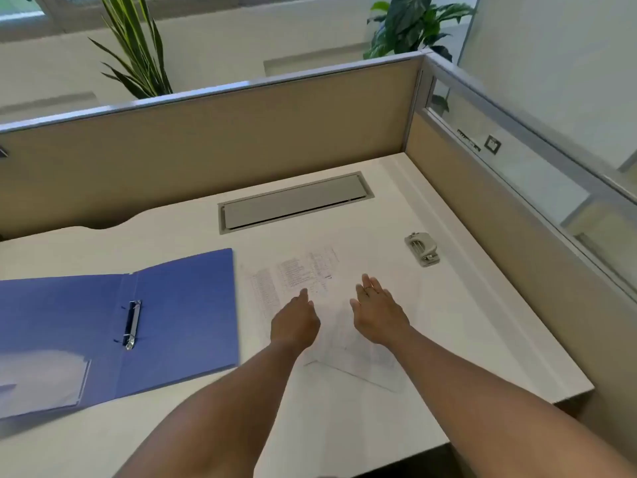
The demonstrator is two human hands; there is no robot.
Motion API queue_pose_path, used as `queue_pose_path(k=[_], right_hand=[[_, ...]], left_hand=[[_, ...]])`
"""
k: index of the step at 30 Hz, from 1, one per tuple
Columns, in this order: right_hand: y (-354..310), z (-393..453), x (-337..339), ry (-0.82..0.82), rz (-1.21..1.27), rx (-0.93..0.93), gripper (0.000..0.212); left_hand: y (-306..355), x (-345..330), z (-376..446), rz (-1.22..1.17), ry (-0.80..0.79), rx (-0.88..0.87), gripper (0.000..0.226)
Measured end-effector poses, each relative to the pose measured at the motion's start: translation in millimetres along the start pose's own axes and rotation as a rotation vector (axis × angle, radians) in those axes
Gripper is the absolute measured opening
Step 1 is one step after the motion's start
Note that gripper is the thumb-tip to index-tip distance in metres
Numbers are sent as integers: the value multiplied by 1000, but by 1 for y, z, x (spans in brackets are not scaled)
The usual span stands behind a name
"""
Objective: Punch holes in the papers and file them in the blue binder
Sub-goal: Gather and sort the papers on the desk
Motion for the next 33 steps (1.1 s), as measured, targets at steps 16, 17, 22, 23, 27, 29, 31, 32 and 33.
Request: queue_pose_path(k=[16,17,22,23,27,29,31,32,33], right_hand=[[39,-31,-69,-265,-43,-127,56],[41,-33,-71,-278,-43,-133,56],[45,-39,-75,-319,-69,-133,58],[45,-38,-74,-324,-76,-128,58],[46,-37,-75,-337,-66,-121,58],[47,-36,-76,-340,-56,-123,58],[47,-35,-75,-331,-41,-123,59],[48,-34,-74,-323,-32,-124,59],[48,-34,-72,-316,-21,-126,59]], left_hand=[[-15,-69,0,24,-161,144,96],[-14,-70,0,46,-155,152,99],[-9,-78,-2,148,-139,176,109],[-9,-80,-3,143,-137,188,109],[-10,-83,-4,113,-136,236,109],[-10,-83,-3,63,-142,256,109],[-13,-83,-2,9,-146,284,109],[-15,-84,-2,-4,-150,294,110],[-16,-85,0,-12,-158,301,108]])
Point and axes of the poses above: each hand's wrist, its own z-axis towards the middle knuckle, its own x-axis out of the back of the hand, y = z × x, the point moved 10 cm from there along z, towards the middle knuckle, and after that the axes turned 7 degrees about x, right-handed, at the moved point
